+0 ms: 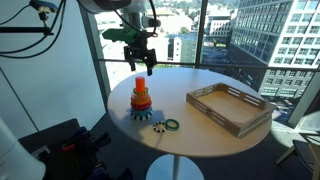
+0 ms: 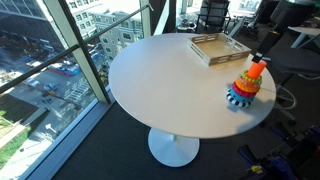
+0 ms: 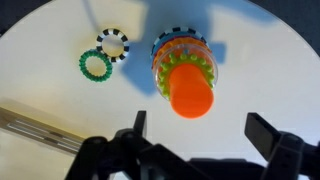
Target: Remove the light green ring from the rings stacking stand and put it on the table
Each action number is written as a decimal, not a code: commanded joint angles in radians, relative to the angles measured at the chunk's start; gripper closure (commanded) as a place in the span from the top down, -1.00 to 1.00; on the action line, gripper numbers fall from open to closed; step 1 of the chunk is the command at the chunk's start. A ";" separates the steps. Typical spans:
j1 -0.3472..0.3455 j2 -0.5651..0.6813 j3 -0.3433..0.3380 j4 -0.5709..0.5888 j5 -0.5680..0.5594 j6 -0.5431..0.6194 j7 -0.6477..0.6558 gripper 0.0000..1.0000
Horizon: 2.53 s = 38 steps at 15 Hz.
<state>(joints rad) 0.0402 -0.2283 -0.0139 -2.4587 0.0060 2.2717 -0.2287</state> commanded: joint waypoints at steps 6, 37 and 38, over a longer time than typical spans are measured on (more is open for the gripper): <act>0.003 0.108 0.011 0.020 0.016 0.062 0.008 1.00; -0.016 0.156 0.021 0.000 -0.034 0.086 0.062 1.00; -0.016 0.156 0.020 -0.001 -0.033 0.086 0.061 1.00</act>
<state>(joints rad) 0.0306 -0.0744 0.0039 -2.4579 -0.0058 2.3385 -0.1902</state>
